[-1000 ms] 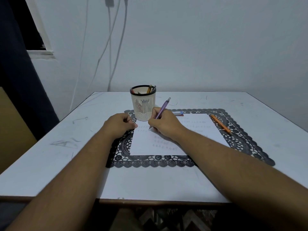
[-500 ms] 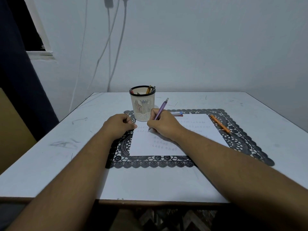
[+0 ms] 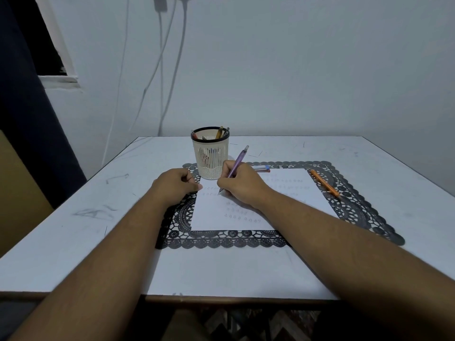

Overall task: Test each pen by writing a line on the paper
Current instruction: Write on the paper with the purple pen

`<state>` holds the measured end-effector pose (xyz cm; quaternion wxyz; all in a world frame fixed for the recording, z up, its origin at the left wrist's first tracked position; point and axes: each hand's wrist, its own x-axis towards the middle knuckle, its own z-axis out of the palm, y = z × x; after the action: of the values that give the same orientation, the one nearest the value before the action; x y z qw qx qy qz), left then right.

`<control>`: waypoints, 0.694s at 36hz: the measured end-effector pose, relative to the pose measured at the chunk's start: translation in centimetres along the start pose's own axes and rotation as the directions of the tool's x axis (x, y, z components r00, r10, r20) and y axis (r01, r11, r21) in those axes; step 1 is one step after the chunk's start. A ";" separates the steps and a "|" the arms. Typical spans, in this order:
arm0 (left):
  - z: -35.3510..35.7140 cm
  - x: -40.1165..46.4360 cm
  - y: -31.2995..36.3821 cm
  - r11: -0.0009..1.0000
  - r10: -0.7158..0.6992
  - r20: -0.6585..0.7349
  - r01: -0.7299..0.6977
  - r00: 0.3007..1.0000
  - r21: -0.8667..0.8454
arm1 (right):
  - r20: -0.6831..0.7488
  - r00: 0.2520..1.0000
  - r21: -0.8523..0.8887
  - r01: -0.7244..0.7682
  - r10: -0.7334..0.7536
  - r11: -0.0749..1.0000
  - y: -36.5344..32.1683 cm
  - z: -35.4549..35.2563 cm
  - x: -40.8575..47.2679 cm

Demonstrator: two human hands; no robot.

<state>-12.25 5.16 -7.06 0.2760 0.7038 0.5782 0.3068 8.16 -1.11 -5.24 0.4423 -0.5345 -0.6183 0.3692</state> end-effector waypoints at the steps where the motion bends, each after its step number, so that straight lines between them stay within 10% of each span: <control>1: 0.0 0.0 0.0 1.000 0.001 0.000 -0.001 1.000 0.002 | 0.006 1.000 0.002 -0.001 0.001 1.000 -0.1 0.0 -0.1; 25: 0.2 0.6 -0.3 1.000 0.016 0.002 -0.016 1.000 -0.001 | 0.013 1.000 0.207 -0.013 0.010 0.978 -0.3 0.6 -0.1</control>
<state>-12.23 5.78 -7.38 0.2744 0.7087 0.5720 0.3087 7.47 -1.28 -5.16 0.4899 -0.4870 -0.5760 0.4371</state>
